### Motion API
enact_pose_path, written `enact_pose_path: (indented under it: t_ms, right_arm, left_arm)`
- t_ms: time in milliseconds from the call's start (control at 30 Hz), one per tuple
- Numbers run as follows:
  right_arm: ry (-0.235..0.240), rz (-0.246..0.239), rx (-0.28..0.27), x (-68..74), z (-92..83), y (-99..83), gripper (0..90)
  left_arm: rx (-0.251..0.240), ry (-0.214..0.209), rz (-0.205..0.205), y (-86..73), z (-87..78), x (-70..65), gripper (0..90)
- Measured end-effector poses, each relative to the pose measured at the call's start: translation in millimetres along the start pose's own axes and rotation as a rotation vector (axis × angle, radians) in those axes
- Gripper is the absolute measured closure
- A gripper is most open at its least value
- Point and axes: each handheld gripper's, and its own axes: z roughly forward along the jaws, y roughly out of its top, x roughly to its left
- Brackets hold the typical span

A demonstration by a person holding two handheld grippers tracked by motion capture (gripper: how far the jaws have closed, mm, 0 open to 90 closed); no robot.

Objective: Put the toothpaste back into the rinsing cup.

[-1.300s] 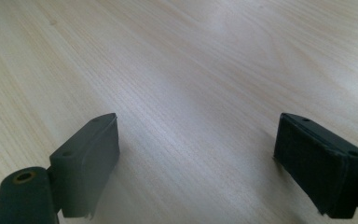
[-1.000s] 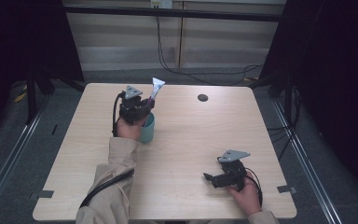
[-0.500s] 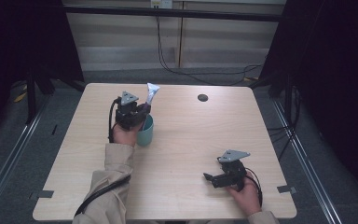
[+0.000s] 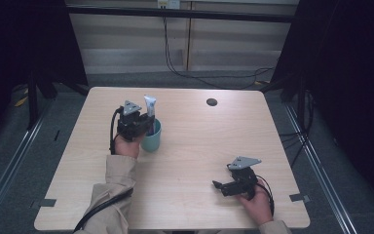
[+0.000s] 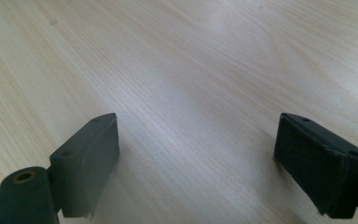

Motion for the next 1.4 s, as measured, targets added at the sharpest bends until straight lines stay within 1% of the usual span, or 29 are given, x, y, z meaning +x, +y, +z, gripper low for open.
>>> enact_pose_path:
  t_ms: [200, 433, 600, 700, 767, 833, 867, 1067, 1133, 1333, 1400]
  right_arm:
    - [-0.001, -0.002, -0.002, -0.1, 0.1, 0.0, 13.1]
    - [-0.001, 0.0, 0.0, 0.0, 0.1, 0.0, 13.2]
    - [-0.001, 0.0, -0.001, 0.0, 0.1, 0.0, 13.2]
    - [-0.001, -0.002, -0.002, -0.1, 0.1, 0.0, 13.1]
    - [-0.001, -0.002, -0.001, -0.1, 0.1, 0.0, 13.1]
    - [-0.001, -0.001, -0.001, -0.1, 0.1, 0.0, 13.2]
    - [-0.001, -0.002, -0.002, -0.1, 0.1, 0.0, 13.2]
    - [-0.001, -0.001, -0.001, -0.1, 0.1, 0.0, 13.1]
    - [-0.001, -0.002, -0.002, -0.1, 0.1, 0.0, 13.2]
    - [-0.001, -0.002, -0.002, -0.1, 0.1, 0.0, 13.2]
    - [-0.001, 0.0, -0.001, 0.0, 0.1, 0.0, 13.2]
  left_arm:
    - [-0.008, -0.004, -0.004, -3.3, -3.5, -1.8, 71.9]
    - [-0.011, -0.003, 0.008, -5.9, -6.5, -3.9, 71.9]
    - [-0.014, -0.001, 0.004, -7.3, -8.2, -3.9, 71.9]
    - [-0.011, 0.0, 0.015, -8.3, -9.9, -3.9, 71.9]
    - [-0.016, -0.001, 0.004, -9.2, -10.7, -4.2, 71.9]
    - [-0.011, 0.002, 0.013, -9.8, -12.2, -3.3, 72.0]
    - [-0.014, 0.001, 0.007, -10.2, -12.3, -3.9, 71.9]
    - [-0.011, -0.002, 0.023, -12.7, -15.6, -5.1, 71.8]
    - [-0.013, -0.002, 0.018, -13.3, -16.1, -6.3, 71.8]
    - [-0.011, -0.005, 0.026, -14.2, -17.3, -5.9, 71.5]
    - [-0.01, -0.003, 0.022, -14.5, -17.6, -6.7, 71.4]
